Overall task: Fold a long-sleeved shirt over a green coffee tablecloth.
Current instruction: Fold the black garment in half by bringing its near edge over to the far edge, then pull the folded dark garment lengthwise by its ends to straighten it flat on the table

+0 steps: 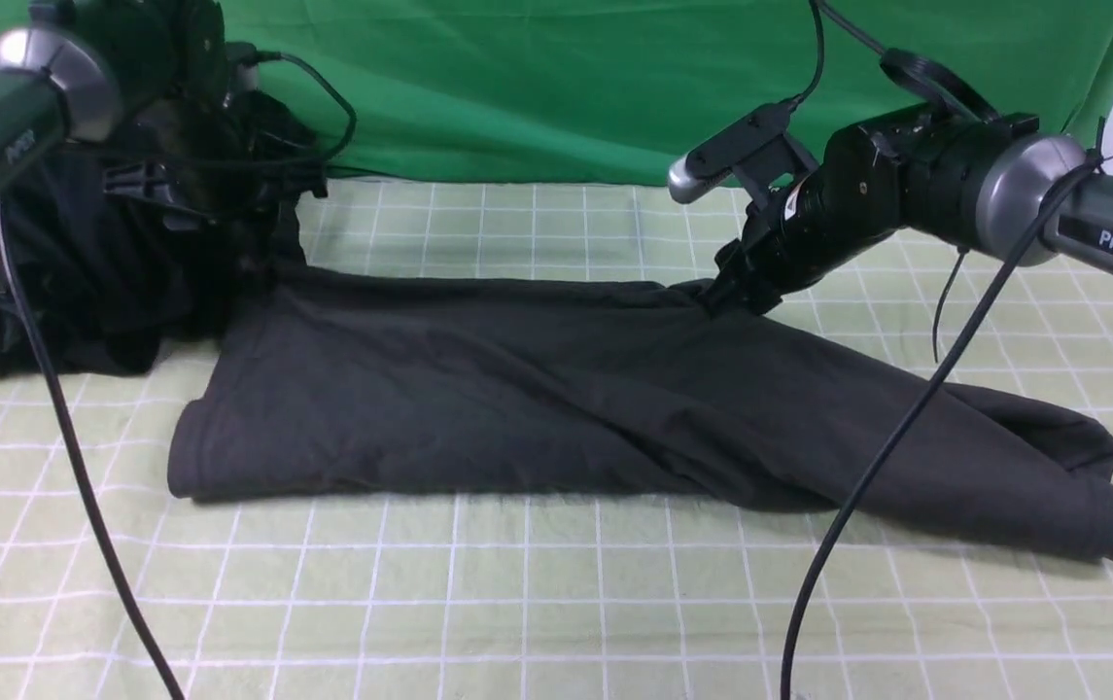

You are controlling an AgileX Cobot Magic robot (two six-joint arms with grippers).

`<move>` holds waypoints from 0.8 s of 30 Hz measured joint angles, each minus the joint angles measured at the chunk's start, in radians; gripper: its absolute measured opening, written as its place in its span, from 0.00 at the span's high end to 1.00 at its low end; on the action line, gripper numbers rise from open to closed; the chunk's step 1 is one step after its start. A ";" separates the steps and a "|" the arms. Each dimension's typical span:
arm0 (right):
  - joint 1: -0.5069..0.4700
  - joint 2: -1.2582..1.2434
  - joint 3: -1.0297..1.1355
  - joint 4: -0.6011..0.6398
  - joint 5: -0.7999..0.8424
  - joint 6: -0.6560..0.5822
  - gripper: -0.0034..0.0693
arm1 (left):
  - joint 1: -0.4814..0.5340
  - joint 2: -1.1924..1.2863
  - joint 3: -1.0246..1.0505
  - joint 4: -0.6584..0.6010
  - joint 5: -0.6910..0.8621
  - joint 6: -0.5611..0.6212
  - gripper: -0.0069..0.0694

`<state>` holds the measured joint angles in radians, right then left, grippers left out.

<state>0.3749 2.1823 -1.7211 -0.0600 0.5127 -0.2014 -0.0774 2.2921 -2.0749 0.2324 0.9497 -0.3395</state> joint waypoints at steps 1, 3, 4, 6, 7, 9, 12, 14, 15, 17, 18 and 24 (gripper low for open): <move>0.000 -0.002 -0.001 0.000 0.005 0.000 0.52 | 0.000 0.000 -0.005 0.013 -0.001 -0.005 0.41; 0.000 -0.007 -0.010 0.000 0.018 0.008 0.54 | 0.001 0.000 -0.021 0.023 0.013 -0.006 0.35; 0.000 -0.020 -0.018 -0.001 0.032 0.031 0.58 | 0.003 0.000 -0.046 0.031 0.043 -0.010 0.30; 0.000 -0.041 -0.024 -0.002 0.040 0.055 0.62 | 0.004 0.000 -0.076 0.033 0.083 -0.011 0.27; 0.000 -0.068 -0.029 -0.007 0.054 0.062 0.65 | 0.004 -0.001 -0.112 0.031 0.133 0.013 0.28; -0.001 -0.115 -0.033 -0.035 0.087 0.072 0.69 | 0.004 -0.001 -0.156 0.003 0.207 0.069 0.35; -0.020 -0.182 -0.039 -0.071 0.206 0.075 0.78 | 0.002 -0.019 -0.176 -0.087 0.251 0.161 0.61; -0.037 -0.205 -0.040 -0.074 0.268 0.074 0.84 | -0.001 -0.028 -0.174 -0.138 0.257 0.197 0.74; -0.054 -0.220 -0.040 -0.075 0.312 0.072 0.87 | -0.005 -0.042 -0.168 -0.179 0.259 0.225 0.81; -0.139 -0.252 -0.040 -0.061 0.470 0.049 0.94 | -0.027 -0.106 -0.107 -0.258 0.258 0.269 0.89; -0.147 -0.253 -0.040 -0.058 0.482 0.047 0.95 | -0.029 -0.111 -0.100 -0.261 0.258 0.270 0.90; -0.391 -0.270 0.073 0.175 0.685 -0.063 0.95 | -0.113 -0.295 0.269 -0.279 0.249 0.290 0.92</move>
<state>-0.0164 1.9119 -1.6479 0.1145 1.1976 -0.2642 -0.1902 1.9967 -1.8063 -0.0467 1.1984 -0.0497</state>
